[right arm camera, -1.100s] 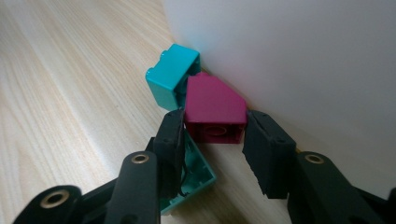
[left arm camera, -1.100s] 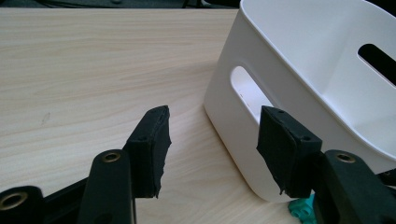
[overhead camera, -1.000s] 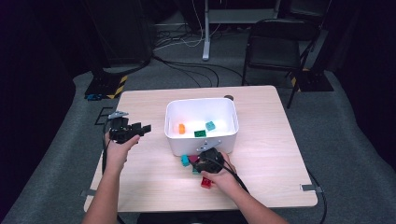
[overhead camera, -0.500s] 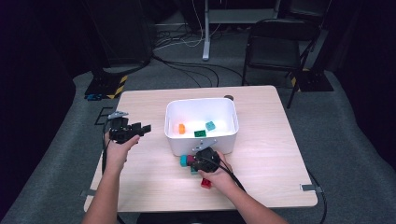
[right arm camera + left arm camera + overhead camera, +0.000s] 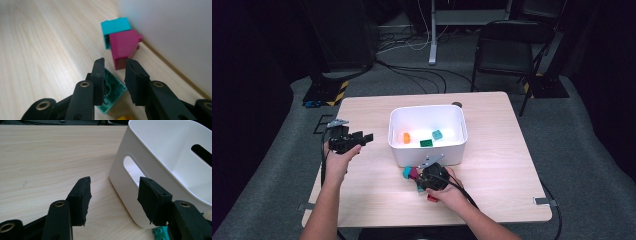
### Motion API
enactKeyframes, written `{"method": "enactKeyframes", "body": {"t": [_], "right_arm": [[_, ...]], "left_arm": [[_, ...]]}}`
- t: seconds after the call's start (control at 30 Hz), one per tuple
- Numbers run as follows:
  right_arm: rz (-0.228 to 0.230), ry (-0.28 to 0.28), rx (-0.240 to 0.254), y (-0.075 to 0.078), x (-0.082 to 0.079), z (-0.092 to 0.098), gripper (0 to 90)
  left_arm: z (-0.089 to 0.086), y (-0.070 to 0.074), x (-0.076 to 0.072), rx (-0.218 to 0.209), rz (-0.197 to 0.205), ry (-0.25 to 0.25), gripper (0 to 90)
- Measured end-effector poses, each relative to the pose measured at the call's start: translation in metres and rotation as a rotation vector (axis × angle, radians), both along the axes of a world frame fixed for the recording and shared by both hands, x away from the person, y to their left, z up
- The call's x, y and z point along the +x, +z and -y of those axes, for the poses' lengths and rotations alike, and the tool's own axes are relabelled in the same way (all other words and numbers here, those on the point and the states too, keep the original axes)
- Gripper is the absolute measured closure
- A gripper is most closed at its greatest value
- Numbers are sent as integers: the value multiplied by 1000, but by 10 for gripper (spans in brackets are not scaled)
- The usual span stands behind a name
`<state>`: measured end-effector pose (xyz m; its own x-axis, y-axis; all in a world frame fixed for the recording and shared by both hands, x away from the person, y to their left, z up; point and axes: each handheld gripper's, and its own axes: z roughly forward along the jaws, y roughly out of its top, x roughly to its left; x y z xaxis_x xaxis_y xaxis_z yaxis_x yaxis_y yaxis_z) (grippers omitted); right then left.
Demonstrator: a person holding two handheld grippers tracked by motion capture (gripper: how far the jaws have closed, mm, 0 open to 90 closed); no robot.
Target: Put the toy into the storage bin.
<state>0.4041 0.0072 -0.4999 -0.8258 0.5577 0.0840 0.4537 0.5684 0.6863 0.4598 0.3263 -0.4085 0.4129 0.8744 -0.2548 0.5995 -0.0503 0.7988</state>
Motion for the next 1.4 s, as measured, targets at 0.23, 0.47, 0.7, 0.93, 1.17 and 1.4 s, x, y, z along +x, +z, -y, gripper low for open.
{"method": "enactKeyframes", "body": {"t": [0.23, 0.47, 0.7, 0.93, 1.17, 1.4], "right_arm": [[27, 9, 24, 5, -6, -1, 574], [21, -18, 17, 2, 6, -9, 542], [37, -13, -16, -3, 16, -18, 519], [7, -9, -6, -1, 16, -24, 578], [13, 11, -11, 1, 10, -27, 549], [0, 9, -13, -2, 18, -30, 532]], "left_arm": [[2, 0, 0, 0, 0, 0, 434], [0, 0, 0, 1, -3, 0, 434], [-1, 0, -1, -4, 3, 1, 434], [-1, 0, -1, -5, 1, 2, 434], [-2, 0, -2, -5, 3, 4, 434], [-2, 0, -2, -3, -1, 4, 434]]}}
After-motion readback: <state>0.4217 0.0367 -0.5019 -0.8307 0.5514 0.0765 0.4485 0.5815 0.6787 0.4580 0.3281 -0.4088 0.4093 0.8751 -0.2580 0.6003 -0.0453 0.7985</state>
